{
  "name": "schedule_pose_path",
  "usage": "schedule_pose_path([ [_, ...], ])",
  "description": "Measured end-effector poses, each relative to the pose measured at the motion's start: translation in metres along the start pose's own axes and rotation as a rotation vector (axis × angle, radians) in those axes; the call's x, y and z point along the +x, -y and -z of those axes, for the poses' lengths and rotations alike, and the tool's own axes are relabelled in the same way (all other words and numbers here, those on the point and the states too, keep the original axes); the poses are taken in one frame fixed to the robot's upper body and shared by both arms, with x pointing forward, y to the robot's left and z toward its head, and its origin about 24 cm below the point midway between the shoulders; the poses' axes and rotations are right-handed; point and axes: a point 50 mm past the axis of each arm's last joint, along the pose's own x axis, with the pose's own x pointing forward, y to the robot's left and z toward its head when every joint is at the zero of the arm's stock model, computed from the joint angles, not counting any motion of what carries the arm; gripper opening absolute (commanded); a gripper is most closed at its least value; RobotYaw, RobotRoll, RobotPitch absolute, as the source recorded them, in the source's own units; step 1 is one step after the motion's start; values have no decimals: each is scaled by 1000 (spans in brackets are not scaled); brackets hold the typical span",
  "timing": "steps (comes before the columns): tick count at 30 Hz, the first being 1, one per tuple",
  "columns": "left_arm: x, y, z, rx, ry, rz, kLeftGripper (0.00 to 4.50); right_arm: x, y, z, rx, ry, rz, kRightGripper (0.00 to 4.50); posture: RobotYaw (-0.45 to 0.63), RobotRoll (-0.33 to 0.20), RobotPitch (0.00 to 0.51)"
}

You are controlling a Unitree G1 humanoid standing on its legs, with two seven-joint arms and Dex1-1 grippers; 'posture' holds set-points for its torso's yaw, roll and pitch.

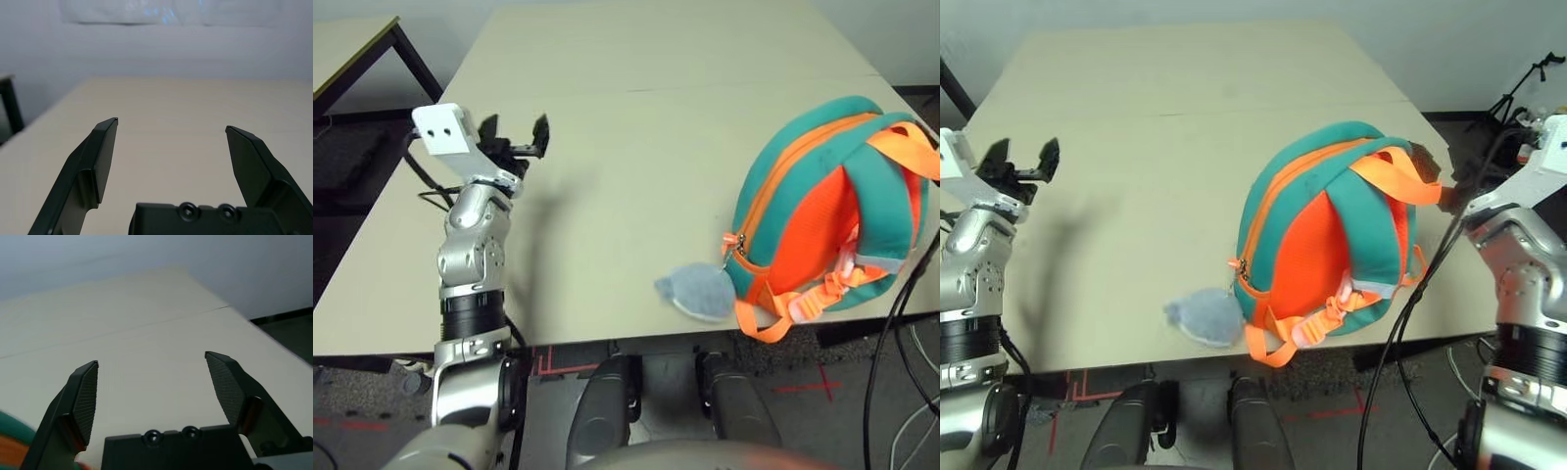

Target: Put the pencil case into the backpack and zip it.

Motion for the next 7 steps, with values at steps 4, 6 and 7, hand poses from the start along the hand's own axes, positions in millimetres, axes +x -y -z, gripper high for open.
schedule_pose_path([
  [4, -4, -10, 13, 52, -34, -61, 4500, -1, -4, 28, -19, -55, 4, 4459, 77, 0, 219],
  [6, -8, -12, 21, 59, -61, -88, 4500, -1, -7, 37, -24, -74, -3, 4459, 83, 0, 217],
  [7, -10, -13, 25, 60, -73, -97, 4500, -2, -7, 38, -36, -73, -4, 4459, 83, 0, 217],
])
